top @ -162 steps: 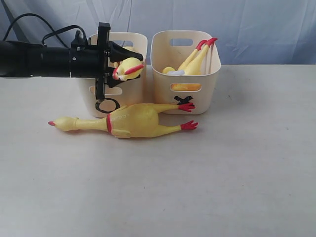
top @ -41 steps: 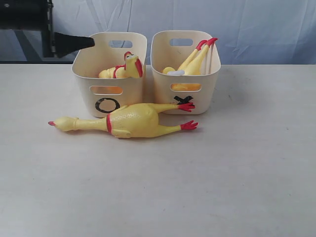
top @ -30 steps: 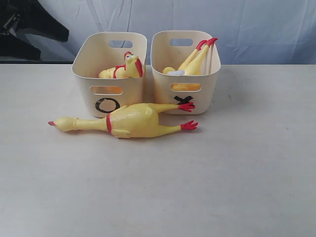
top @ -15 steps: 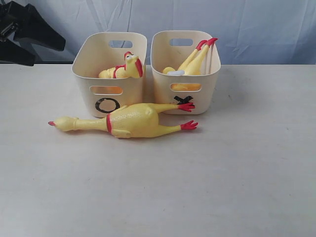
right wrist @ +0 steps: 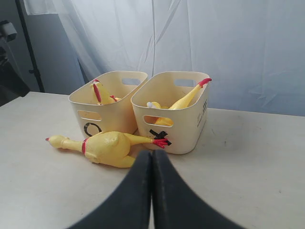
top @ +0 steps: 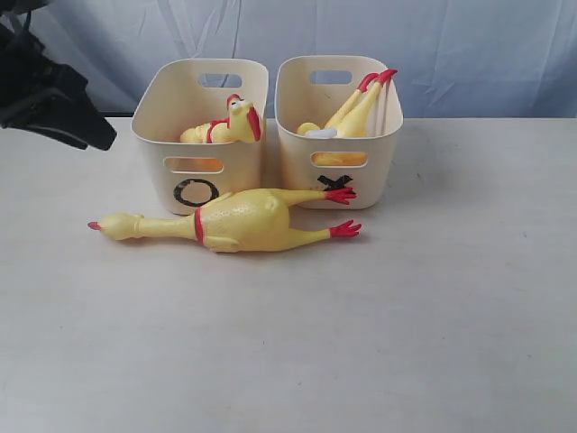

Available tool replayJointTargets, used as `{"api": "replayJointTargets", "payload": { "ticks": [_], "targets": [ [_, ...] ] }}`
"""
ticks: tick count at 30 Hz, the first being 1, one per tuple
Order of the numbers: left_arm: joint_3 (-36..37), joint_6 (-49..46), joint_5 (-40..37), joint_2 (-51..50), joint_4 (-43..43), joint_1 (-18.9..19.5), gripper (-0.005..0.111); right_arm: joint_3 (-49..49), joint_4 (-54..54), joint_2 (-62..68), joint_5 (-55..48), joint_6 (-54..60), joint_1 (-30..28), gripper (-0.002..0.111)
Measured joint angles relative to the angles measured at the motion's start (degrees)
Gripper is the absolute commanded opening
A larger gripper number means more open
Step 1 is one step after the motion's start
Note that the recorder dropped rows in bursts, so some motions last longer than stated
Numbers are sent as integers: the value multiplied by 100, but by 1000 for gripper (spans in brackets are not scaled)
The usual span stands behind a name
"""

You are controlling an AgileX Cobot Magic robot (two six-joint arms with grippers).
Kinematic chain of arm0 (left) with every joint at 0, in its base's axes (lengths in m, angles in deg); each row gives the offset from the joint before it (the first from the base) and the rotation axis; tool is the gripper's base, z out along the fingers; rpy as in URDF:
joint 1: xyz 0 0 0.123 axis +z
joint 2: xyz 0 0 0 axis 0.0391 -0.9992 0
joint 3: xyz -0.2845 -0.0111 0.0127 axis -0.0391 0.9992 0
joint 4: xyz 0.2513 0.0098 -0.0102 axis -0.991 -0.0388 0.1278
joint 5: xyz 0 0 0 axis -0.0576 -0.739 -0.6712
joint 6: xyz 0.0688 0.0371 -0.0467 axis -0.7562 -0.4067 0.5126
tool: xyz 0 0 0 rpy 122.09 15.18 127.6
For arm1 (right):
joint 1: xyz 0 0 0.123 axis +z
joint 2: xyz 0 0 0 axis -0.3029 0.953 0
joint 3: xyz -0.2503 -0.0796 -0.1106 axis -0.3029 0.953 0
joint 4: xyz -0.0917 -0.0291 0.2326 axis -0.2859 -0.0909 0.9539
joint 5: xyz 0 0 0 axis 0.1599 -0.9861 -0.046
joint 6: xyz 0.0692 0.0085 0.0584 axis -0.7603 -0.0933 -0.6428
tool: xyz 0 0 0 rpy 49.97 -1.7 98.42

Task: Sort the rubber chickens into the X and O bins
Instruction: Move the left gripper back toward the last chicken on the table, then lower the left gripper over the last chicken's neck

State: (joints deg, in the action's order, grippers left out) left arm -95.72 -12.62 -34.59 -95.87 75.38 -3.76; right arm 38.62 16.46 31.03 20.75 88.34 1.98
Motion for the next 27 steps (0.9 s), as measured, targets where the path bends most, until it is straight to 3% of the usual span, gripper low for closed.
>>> {"api": "replayJointTargets", "payload": {
  "ticks": [5, 13, 20, 27],
  "targets": [
    [41, -10, 246, -28, -476, -125, 28, 0, 0, 0, 0, 0, 0, -1],
    [251, -58, 582, -683, -529, -138, 28, 0, 0, 0, 0, 0, 0, -1],
    [285, -2160, 612, -1244, -604, -269, 22, 0, 0, 0, 0, 0, 0, -1],
    [290, -3708, 1551, -1526, -995, -637, 21, 0, 0, 0, 0, 0, 0, -1]
  ]
}}
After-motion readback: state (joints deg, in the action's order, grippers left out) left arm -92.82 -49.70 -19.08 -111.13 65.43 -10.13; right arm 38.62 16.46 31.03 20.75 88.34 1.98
